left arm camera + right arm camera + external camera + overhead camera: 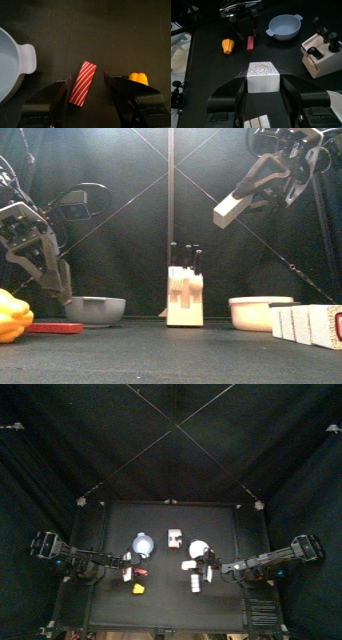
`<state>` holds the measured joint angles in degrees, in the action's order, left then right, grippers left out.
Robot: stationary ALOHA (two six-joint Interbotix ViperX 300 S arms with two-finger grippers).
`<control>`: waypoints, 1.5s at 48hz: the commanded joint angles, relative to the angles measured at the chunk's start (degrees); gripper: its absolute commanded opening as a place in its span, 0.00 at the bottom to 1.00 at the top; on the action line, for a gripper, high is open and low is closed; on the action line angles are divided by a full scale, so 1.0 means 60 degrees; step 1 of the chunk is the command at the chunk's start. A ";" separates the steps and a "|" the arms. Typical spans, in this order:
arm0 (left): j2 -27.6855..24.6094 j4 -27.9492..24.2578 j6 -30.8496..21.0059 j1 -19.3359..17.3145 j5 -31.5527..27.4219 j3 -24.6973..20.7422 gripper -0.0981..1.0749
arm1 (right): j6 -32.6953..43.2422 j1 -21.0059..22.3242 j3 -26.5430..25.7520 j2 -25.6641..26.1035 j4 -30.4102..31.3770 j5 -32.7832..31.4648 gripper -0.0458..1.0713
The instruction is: Hand over rice
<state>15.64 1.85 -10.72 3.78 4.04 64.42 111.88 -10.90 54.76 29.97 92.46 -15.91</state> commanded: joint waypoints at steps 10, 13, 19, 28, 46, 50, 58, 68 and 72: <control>0.0044 0.0103 -0.0015 0.0483 0.0234 -0.0908 0.84 | -0.0015 0.0000 -0.0117 0.0073 0.0000 -0.0015 0.52; 0.0015 0.0278 -0.0029 0.0498 0.0410 -0.1025 0.84 | -0.0015 0.0000 -0.0132 0.0073 0.0000 -0.0029 0.52; -0.0117 0.0732 -0.0015 0.0513 0.1318 -0.1260 0.84 | 0.0000 -0.0015 -0.0146 0.0073 0.0000 -0.0029 0.52; -0.0278 0.0791 0.0029 0.0718 0.3105 -0.1611 0.84 | -0.0015 0.0000 -0.0161 0.0073 0.0073 -0.0029 0.52; -0.1479 0.0454 0.0073 0.0571 0.4497 -0.2959 0.84 | -0.0015 -0.0059 -0.0322 -0.0059 0.0366 -0.0015 0.52; -0.1846 0.0220 0.0073 0.0439 0.4497 -0.3354 0.84 | -0.0015 -0.0059 -0.0439 -0.0234 0.0542 0.0015 0.52; -0.2227 0.0029 0.0088 0.0176 0.4556 -0.3721 0.84 | -0.0015 -0.0073 -0.0732 -0.0586 0.0908 0.0088 0.52; -0.2476 -0.0439 0.0088 -0.0088 0.4629 -0.3926 0.84 | -0.0029 -0.0088 -0.1055 -0.0967 0.1274 0.0454 0.52; -0.2563 -0.0615 0.0088 -0.0146 0.4731 -0.3999 0.84 | -0.0029 -0.0088 -0.1143 -0.1040 0.1348 0.0527 0.52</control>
<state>0.26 -0.79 -10.28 3.43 31.38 42.19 111.80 -11.25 49.75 23.47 99.84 -13.01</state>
